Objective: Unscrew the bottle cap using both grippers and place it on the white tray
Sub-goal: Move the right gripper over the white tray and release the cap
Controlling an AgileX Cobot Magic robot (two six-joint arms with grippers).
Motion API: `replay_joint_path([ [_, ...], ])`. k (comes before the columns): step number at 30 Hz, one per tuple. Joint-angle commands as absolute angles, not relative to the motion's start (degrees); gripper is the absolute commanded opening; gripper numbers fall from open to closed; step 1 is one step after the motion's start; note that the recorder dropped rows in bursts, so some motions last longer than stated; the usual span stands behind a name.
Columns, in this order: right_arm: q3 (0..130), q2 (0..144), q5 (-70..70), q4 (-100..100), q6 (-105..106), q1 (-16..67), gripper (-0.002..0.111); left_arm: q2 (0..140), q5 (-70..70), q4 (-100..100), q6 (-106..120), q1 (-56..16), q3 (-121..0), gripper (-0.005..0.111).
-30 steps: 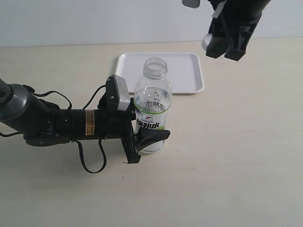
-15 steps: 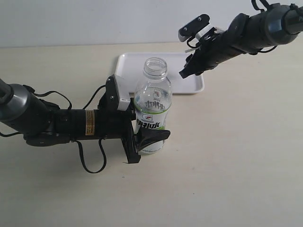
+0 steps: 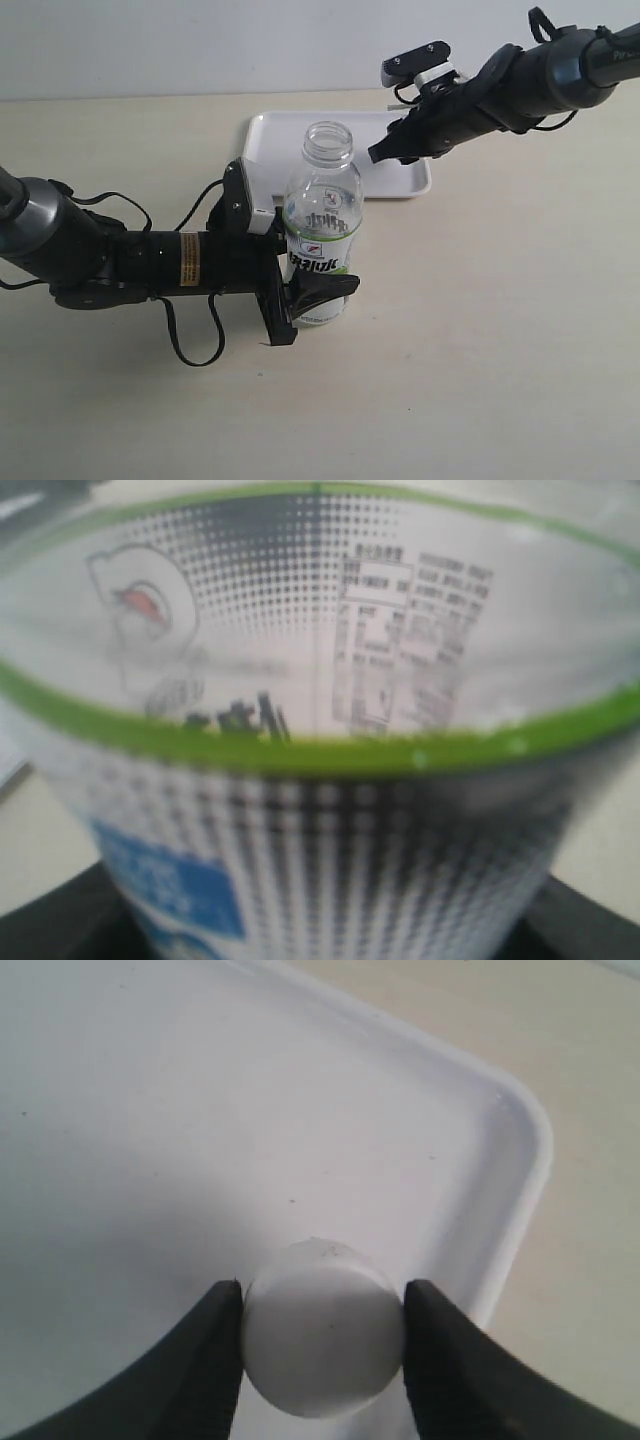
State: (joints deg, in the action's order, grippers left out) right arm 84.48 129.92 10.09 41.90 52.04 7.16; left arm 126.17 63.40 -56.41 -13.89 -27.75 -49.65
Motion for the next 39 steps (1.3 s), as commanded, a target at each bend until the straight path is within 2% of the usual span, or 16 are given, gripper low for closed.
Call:
replay_joint_path([
  [1, 84.3, 130.0, 11.0, 43.0, 55.7, 9.8, 0.0, 126.0, 63.9, -56.3, -14.1, -28.0, -49.5, 0.0],
  [13, 84.3, 130.8, 11.0, 42.9, 58.8, 10.7, 0.0, 126.0, 63.9, -56.3, -14.1, -28.0, -49.5, 0.0],
  [17, 84.3, 131.8, 10.7, 42.9, 60.5, 10.7, 0.007, 126.0, 63.9, -56.3, -14.1, -28.0, -49.5, 0.0],
  [20, 84.4, 131.7, 10.1, 42.9, 60.3, 10.7, 0.02, 126.0, 63.9, -56.3, -14.1, -28.0, -49.5, 0.0],
  [27, 84.4, 131.4, 8.5, 43.9, 60.0, 10.7, 0.073, 126.0, 63.9, -56.3, -14.1, -28.0, -49.5, 0.0],
  [28, 84.4, 131.3, 8.2, 43.9, 60.0, 10.7, 0.077, 126.0, 63.9, -56.3, -14.1, -28.0, -49.5, 0.0],
  [34, 84.4, 128.4, 9.7, 43.9, 58.6, 10.7, 0.079, 126.0, 63.9, -56.3, -14.0, -28.0, -49.5, 0.0],
  [39, 84.4, 121.0, 15.2, 42.1, 56.3, 10.0, 0.073, 126.0, 63.9, -56.3, -14.0, -28.0, -49.5, 0.0],
])
